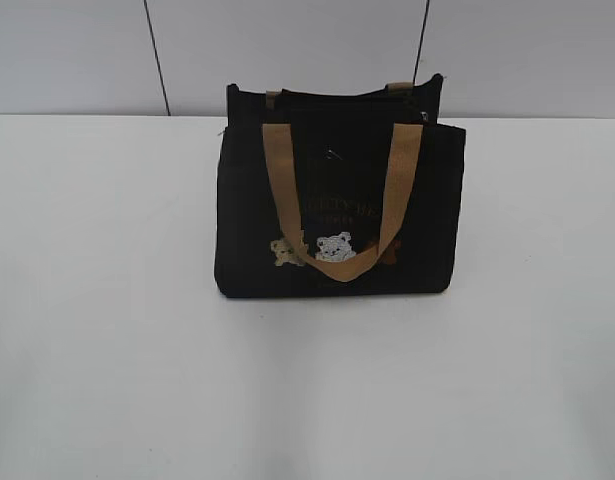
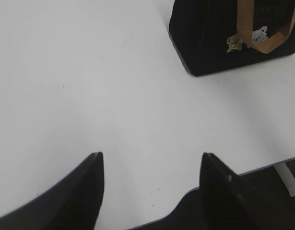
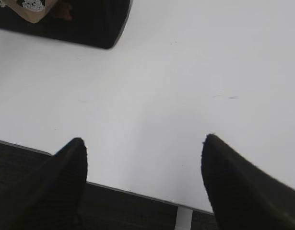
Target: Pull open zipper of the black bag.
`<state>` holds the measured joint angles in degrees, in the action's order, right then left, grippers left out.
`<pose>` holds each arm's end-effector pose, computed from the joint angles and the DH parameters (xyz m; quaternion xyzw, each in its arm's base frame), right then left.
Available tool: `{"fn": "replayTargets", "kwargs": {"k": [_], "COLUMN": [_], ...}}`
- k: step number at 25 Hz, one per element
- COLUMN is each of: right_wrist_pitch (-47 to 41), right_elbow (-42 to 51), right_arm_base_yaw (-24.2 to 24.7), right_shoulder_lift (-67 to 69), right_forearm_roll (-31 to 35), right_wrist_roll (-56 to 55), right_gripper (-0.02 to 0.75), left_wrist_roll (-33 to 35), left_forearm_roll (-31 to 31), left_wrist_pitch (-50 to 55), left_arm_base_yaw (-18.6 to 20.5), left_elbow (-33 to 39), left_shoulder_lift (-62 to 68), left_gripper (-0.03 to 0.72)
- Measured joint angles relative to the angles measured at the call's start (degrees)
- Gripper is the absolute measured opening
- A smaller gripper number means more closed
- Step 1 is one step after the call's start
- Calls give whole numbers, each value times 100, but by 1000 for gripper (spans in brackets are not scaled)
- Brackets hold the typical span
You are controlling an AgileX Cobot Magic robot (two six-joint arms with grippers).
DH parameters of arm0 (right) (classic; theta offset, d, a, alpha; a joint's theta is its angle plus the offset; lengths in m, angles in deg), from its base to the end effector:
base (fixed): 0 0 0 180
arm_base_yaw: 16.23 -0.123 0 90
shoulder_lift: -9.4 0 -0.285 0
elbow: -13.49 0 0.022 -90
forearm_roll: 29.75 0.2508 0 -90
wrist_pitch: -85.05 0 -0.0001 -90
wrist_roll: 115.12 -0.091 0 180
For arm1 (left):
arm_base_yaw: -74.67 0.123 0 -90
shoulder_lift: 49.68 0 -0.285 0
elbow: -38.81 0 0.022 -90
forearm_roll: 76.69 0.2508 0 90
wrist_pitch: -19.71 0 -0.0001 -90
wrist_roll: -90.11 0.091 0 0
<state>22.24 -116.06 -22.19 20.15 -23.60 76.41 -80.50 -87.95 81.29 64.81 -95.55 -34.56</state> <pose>0.0034 0.0091 0.2657 -0.1348 0.8714 0.0308 0.4708 0.0062 -0.0170 0.2916 0.1465 0.8594 -0.1001 0.4795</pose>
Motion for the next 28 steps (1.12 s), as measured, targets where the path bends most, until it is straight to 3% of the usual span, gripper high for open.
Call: {"fn": "replayTargets", "kwargs": {"k": [6,16,28], "right_wrist_pitch": [12,13,13], "right_elbow": [0,0,0], "right_arm_base_yaw": [230,553,553], "right_shoulder_lift": [-250,-342,-342], "right_forearm_roll": [0,0,0], "right_wrist_roll": [0,0,0], "right_gripper": [561,561,560], "left_wrist_roll": [0,0,0], "left_forearm_roll": [0,16,22], "left_wrist_pitch": [0,0,0], "left_arm_base_yaw": [106,988,1027], "left_elbow": [0,7,7], "left_shoulder_lift": [-401,-766,-766], "left_gripper": [463,446,428]}}
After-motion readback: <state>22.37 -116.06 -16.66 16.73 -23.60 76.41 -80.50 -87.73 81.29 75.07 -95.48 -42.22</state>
